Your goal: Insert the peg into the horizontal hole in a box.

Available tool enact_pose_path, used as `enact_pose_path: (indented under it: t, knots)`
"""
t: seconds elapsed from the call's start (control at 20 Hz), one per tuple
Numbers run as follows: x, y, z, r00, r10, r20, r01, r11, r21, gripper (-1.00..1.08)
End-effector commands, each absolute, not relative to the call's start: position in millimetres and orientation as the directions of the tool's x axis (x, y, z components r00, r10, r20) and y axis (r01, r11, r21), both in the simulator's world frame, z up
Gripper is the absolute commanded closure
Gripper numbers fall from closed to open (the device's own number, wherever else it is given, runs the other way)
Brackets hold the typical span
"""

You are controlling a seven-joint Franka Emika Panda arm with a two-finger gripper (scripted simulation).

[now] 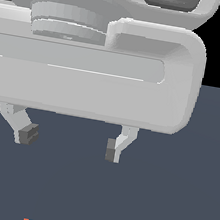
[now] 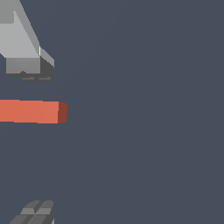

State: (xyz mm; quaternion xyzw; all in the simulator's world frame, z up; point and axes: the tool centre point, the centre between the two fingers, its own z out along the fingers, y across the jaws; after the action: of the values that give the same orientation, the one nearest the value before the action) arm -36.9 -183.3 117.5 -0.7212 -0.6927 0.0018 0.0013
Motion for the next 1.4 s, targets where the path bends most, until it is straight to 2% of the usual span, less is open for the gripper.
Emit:
enact_pose_path:
  t: [0.0,0.3,0.6,0.85,1.35]
  knots:
    - [-44.3,-216.1,106.8,0.047,0.999,-0.001,0.999,-0.047,-0.003,-0.92]
    - [-58.5,-285.2,84.1,0.063,0.998,-0.001,0.998,-0.063,-0.002,-0.92]
    - [-66.6,-329.0,69.8,0.073,0.997,0.000,0.997,-0.073,0.000,-0.92]
    - [-68.2,-343.0,65.3,0.076,0.997,0.000,0.997,-0.076,0.000,-0.92]
    - [-69.1,-343.5,48.6,0.078,0.997,0.000,0.997,-0.078,-0.001,-0.92]
